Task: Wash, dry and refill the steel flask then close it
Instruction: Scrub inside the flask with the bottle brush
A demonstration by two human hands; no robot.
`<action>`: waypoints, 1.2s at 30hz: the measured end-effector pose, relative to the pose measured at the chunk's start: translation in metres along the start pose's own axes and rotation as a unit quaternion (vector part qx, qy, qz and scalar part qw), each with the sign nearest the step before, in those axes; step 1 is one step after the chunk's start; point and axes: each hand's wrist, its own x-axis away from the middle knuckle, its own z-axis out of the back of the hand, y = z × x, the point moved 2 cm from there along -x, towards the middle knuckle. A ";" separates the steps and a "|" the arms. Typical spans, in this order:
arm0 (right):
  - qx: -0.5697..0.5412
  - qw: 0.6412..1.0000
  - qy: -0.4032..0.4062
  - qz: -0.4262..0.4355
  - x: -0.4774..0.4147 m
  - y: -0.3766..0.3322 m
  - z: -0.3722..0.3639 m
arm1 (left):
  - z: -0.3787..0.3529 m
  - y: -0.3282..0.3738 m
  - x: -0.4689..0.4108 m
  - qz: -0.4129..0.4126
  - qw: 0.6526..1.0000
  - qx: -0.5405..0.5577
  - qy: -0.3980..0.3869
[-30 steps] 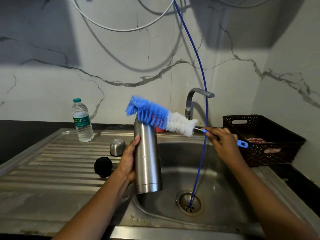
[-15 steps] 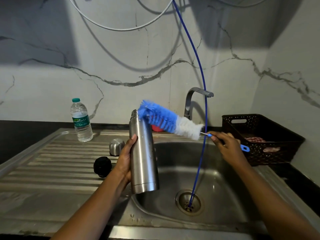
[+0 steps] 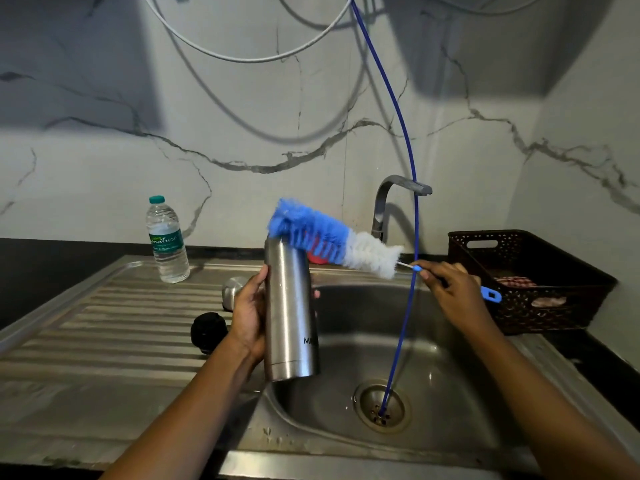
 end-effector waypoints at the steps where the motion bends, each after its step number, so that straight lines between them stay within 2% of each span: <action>1: -0.008 1.000 0.000 0.011 -0.001 -0.010 -0.004 | 0.000 -0.002 0.000 0.006 1.000 -0.004 -0.002; 4: -0.021 0.999 -0.011 0.023 0.000 -0.025 -0.014 | 0.000 -0.004 0.000 0.009 1.000 -0.024 -0.003; 9: 0.005 1.000 -0.002 -0.015 0.004 0.010 0.002 | 0.001 -0.001 0.000 -0.002 0.999 -0.027 0.028; 14: 0.000 0.999 -0.012 0.031 0.001 -0.019 -0.009 | 0.001 -0.002 -0.001 -0.006 1.000 -0.030 0.006; 20: 0.002 0.999 -0.004 -0.036 0.005 0.013 0.008 | -0.001 0.003 0.003 0.012 1.000 -0.001 -0.026; 25: -0.012 0.999 0.002 0.030 0.001 -0.024 -0.010 | -0.005 -0.001 0.004 0.004 0.999 -0.037 -0.011; 31: 0.007 1.000 0.004 -0.008 0.005 0.013 0.002 | 0.000 0.004 0.002 -0.006 1.000 0.008 0.009; 36: -0.030 0.999 -0.001 0.040 0.003 -0.022 -0.014 | -0.006 0.002 0.001 -0.032 0.999 0.010 -0.017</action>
